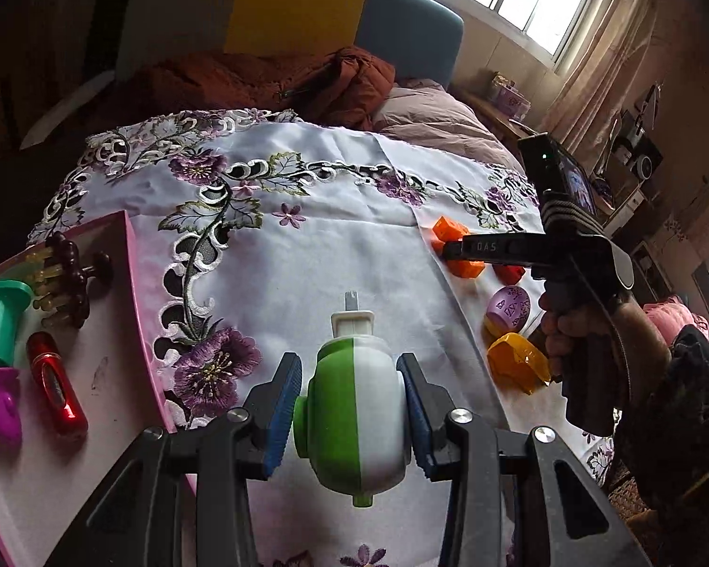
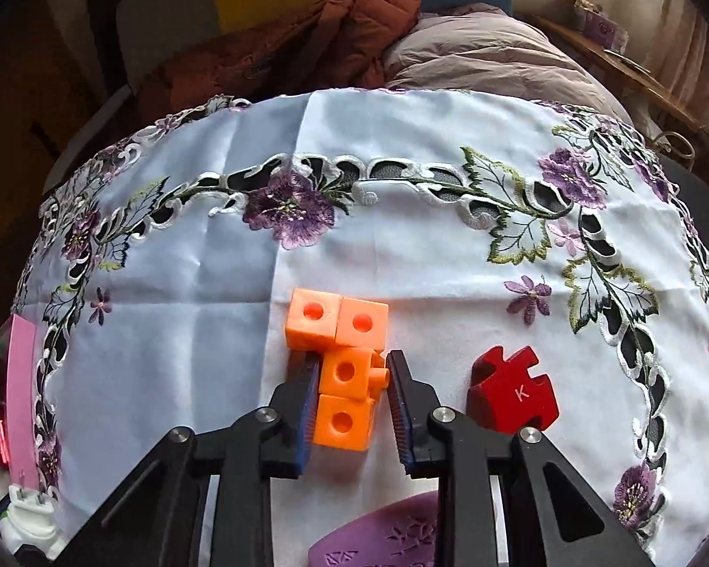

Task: Organize rigid objects
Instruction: 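Carry the white-green bottle into the tray with the left tool while the right tool grasps the orange cube blocks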

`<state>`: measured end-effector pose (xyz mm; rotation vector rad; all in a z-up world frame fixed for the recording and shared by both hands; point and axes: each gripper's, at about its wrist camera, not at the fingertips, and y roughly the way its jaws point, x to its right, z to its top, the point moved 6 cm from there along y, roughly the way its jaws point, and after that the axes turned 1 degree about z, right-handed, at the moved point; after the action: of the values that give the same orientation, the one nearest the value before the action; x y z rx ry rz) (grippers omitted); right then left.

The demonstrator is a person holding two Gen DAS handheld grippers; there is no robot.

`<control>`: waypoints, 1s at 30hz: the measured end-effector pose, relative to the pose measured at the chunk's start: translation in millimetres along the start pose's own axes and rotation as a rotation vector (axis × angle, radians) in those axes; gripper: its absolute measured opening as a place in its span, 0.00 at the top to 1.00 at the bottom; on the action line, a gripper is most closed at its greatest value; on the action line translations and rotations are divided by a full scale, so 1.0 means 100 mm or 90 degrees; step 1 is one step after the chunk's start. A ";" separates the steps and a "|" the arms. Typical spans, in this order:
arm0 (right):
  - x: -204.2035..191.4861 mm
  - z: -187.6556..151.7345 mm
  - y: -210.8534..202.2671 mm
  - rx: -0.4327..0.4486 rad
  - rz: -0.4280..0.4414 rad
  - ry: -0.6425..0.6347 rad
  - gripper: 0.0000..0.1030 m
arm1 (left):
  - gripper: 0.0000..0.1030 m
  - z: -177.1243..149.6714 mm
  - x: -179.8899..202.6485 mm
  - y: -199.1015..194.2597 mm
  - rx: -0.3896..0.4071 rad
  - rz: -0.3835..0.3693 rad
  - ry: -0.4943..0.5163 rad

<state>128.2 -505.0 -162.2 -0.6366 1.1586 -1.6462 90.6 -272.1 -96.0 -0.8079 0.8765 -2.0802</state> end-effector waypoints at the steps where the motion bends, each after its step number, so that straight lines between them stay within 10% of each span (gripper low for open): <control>1: -0.03 -0.01 -0.02 -0.005 0.006 -0.006 0.74 | 0.59 0.00 -0.01 -0.02 0.004 0.000 -0.002; 8: -0.52 -0.27 -0.25 -0.007 0.091 -0.074 0.74 | 0.59 -0.01 -0.11 -0.21 0.024 0.003 -0.014; 30: -0.69 -0.60 -0.19 0.028 0.106 -0.151 0.73 | 0.59 -0.28 -0.94 -0.94 0.087 0.126 -0.088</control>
<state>96.4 -417.1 -161.2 -0.6689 0.9738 -1.4111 85.1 -140.6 -62.8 -0.7504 0.7023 -1.8664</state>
